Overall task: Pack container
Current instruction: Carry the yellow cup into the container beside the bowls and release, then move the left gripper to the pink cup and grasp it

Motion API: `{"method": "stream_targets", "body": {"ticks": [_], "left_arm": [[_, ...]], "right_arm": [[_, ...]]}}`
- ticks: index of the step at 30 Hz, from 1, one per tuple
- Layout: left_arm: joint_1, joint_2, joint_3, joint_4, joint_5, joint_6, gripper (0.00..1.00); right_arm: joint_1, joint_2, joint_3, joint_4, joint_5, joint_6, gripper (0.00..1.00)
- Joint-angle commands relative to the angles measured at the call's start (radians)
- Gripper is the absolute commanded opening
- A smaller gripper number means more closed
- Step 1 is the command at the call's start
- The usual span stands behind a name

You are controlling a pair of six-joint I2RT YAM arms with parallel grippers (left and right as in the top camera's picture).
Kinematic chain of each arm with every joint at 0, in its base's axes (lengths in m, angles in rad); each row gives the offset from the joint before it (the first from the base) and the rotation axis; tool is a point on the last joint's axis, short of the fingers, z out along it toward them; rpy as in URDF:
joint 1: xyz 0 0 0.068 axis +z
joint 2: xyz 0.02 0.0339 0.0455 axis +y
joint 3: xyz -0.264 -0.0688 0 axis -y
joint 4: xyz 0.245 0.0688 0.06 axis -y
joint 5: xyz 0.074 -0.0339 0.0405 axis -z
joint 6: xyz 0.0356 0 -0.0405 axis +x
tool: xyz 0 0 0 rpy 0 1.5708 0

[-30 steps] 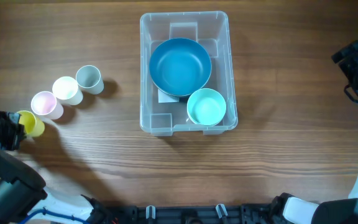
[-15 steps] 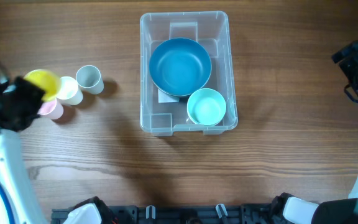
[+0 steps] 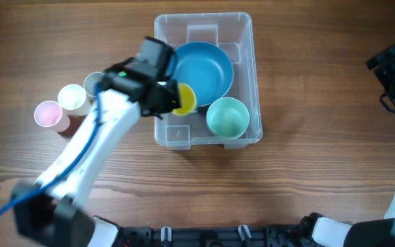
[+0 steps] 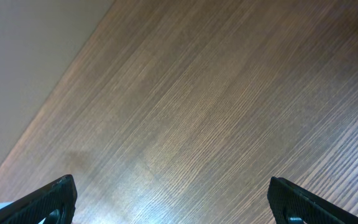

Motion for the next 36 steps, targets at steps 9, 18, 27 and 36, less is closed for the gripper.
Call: {"method": "stream_targets", "body": {"ticks": [9, 18, 27, 36], "left_arm": [[-0.021, 0.169, -0.009, 0.006, -0.040, -0.026, 0.08], [-0.023, 0.176, 0.035, 0.037, 0.029, -0.027, 0.25], [0.076, -0.040, 0.261, -0.164, -0.090, -0.029, 0.56], [0.478, -0.098, 0.228, -0.340, -0.259, -0.092, 0.62]], "right_arm": [[0.000, 0.005, 0.002, 0.003, 0.002, 0.010, 1.00], [0.000, 0.005, 0.002, 0.003, 0.002, 0.010, 1.00], [0.000, 0.005, 0.002, 0.003, 0.002, 0.010, 1.00], [0.000, 0.005, 0.002, 0.003, 0.002, 0.010, 1.00]]}}
